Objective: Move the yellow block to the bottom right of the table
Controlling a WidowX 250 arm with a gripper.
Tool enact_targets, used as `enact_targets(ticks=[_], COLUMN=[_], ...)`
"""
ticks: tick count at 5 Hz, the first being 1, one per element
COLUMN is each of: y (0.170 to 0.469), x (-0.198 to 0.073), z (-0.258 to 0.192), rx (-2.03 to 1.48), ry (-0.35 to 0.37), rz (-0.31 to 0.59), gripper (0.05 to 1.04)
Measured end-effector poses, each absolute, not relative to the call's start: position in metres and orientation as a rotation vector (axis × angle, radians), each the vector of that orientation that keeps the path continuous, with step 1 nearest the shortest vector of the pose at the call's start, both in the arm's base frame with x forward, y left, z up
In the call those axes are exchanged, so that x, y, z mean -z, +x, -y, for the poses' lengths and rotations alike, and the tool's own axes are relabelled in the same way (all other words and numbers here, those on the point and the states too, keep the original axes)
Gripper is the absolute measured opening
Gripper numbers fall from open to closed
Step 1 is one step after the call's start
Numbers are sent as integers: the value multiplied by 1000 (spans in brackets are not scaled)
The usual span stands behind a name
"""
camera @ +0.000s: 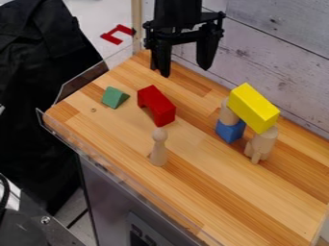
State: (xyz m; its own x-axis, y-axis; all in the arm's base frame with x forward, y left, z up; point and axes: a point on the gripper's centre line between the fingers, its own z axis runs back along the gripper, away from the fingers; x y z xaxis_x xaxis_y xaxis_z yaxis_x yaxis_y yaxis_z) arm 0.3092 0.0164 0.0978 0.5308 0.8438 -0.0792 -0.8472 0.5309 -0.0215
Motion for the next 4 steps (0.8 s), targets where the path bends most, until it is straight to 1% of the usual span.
enact_targets(ticks=[1,2,4], y=[306,310,320], x=[-87,-87,-95], z=[-16,-2,18], rx=[-1011,-976,-919], ry=[-45,-70,-78], rz=[-99,-88,-47], gripper=[998,998,997])
